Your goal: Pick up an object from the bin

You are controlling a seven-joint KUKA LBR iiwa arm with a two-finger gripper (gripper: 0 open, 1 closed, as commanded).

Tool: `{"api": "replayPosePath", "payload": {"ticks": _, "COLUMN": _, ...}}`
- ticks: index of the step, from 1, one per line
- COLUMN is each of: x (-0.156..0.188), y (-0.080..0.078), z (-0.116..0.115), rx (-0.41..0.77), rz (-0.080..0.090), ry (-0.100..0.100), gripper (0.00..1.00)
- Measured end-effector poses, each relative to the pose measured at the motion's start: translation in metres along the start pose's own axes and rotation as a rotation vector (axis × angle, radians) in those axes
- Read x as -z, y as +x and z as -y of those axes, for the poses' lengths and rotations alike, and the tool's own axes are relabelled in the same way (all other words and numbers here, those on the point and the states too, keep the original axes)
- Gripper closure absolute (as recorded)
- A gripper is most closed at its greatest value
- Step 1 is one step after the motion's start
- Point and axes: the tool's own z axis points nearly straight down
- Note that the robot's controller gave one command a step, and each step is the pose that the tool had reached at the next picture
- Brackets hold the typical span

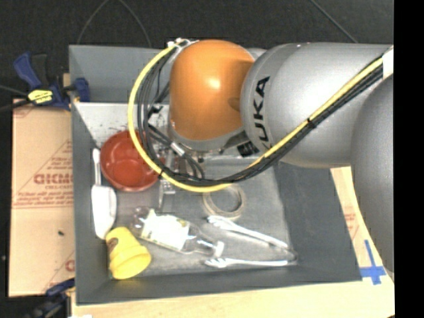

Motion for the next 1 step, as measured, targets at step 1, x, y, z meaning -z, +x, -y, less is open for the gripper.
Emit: {"api": "replayPosePath", "payload": {"ticks": 1, "x": -0.0791, "y": -0.0067, "z": 0.0013, "rx": 0.064, "rz": -0.001, "ry": 0.001, "gripper": 0.0}}
